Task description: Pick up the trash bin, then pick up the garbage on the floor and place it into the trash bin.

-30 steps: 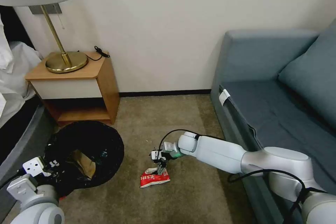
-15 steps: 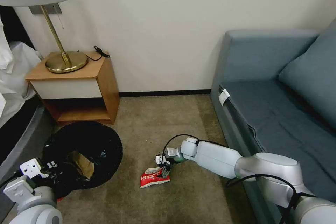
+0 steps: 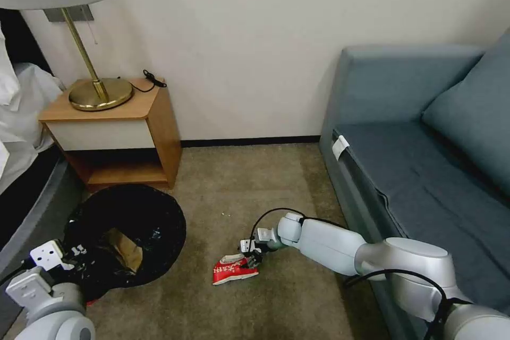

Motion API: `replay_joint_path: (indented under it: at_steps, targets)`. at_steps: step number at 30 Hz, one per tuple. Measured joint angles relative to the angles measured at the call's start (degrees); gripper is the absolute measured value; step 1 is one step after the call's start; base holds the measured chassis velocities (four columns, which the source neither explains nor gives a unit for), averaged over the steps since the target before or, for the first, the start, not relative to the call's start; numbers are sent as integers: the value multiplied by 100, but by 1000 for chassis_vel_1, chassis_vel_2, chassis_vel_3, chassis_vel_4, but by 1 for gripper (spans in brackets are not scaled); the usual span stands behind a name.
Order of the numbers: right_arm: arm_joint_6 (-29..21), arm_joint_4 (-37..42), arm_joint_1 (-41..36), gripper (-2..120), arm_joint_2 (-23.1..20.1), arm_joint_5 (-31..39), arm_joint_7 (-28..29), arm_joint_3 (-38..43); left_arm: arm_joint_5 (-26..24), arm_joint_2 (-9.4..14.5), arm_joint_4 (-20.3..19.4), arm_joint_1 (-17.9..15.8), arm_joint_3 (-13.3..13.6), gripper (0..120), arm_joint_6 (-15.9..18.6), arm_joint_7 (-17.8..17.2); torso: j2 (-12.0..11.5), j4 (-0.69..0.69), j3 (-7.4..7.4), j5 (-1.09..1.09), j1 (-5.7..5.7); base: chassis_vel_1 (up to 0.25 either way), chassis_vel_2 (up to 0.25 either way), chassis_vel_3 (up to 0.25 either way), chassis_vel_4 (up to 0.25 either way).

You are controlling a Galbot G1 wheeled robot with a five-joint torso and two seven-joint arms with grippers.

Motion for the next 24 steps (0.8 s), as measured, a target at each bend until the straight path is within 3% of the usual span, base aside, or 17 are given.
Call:
replay_joint_path:
  at_steps: [3,6,13,24]
  targets:
    - [33,-31,-14,41,4,-12,2,2,0,0,1,2,0,3,-3,0,0,0,0,0,0,0,0,0,0]
    - [88,-55,-54,23,14,-21,11,6,-1,0,2,6,-7,3,-7,-1,0,0,0,0,0,0,0,0,0]
    - [147,-61,-82,1,10,-29,19,32,-8,0,2,15,-15,3,-13,0,0,0,0,0,0,0,0,0,0]
    - [191,421,10,0,-253,306,145,50,-15,0,24,-13,-13,3,-14,0,0,0,0,0,0,0,0,0,0]
